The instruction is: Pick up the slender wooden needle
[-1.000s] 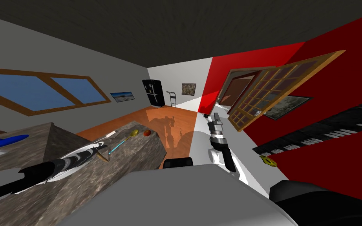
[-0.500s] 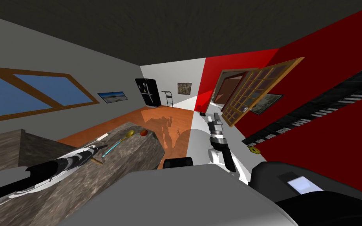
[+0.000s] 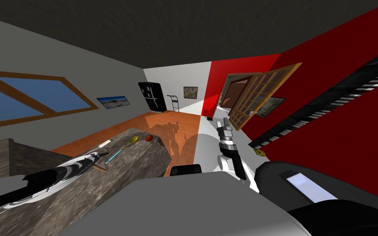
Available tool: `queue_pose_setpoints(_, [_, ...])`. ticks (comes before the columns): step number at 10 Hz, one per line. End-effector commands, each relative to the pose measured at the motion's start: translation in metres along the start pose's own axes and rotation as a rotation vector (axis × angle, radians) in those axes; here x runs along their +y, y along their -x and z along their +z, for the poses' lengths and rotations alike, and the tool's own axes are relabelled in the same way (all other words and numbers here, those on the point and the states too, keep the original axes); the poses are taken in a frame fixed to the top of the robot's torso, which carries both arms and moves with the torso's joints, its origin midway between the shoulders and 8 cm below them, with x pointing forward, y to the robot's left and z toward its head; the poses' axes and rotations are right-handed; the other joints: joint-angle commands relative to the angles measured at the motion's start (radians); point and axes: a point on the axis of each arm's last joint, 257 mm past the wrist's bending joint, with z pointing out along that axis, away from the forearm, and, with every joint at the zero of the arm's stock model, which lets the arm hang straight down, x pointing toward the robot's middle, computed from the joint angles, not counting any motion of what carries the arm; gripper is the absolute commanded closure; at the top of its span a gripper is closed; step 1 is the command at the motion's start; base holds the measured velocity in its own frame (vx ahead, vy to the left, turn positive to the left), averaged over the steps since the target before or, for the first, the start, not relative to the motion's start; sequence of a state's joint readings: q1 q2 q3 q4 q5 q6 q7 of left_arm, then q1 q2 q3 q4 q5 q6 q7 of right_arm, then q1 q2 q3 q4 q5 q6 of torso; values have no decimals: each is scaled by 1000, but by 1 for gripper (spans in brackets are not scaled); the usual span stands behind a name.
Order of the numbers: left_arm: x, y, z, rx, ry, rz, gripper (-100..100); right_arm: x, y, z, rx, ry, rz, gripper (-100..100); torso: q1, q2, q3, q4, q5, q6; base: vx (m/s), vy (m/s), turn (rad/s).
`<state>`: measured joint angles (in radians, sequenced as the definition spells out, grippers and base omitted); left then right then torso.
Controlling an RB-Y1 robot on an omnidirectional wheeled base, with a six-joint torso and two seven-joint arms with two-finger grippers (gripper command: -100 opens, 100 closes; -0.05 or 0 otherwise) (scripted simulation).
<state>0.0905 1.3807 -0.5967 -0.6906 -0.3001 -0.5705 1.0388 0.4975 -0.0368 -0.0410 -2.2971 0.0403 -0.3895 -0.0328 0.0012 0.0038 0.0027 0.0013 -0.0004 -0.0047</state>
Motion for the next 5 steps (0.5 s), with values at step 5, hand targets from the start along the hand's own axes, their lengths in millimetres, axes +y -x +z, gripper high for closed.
queue_pose_setpoints(5, [8,-3,12,11,26,-69,-100,0,0,0,0,0,0,0,0,0,0,0,0,0,-67,-16,-106])
